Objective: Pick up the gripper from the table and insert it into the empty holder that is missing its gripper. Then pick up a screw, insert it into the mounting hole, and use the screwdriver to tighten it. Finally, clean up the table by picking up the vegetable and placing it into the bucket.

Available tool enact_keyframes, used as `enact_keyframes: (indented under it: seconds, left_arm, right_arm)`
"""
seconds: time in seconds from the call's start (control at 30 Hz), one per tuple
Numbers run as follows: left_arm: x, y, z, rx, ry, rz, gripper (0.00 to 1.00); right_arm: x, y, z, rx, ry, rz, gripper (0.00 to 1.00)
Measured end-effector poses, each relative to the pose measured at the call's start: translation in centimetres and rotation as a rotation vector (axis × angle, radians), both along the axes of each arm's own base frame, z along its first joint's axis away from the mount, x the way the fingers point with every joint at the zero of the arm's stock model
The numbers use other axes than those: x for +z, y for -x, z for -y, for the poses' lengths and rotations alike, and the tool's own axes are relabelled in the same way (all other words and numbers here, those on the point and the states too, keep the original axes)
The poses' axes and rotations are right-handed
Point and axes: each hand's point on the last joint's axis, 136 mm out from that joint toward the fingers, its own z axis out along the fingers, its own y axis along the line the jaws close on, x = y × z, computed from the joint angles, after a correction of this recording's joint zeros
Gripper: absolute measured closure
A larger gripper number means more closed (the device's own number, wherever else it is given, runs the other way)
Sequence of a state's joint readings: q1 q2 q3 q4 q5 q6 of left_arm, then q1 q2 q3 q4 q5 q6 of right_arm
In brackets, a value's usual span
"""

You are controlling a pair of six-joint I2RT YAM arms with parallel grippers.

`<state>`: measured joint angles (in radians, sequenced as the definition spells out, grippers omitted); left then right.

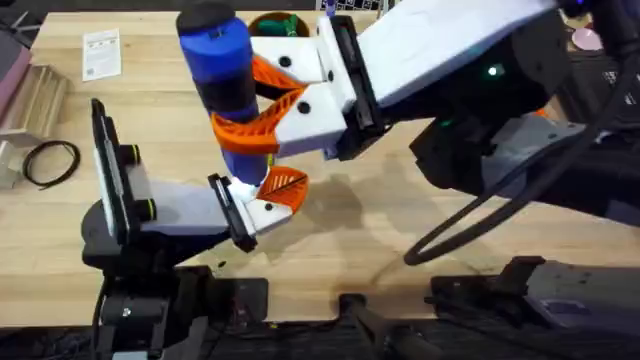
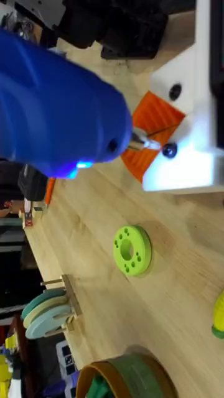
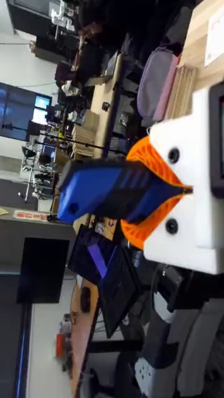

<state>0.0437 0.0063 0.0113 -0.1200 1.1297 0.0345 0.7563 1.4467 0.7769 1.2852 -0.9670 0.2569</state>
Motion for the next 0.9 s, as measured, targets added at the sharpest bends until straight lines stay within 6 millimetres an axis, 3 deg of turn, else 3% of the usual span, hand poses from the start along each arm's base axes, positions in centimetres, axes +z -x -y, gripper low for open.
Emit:
enact_keyframes:
  seconds: [0.9]
  left_arm:
    - [0.0, 0.0, 0.0, 0.0, 0.0, 0.0, 0.989]
  right_arm:
    - [-0.73, -0.36, -0.3, -0.004, 0.034, -0.035, 0.98]
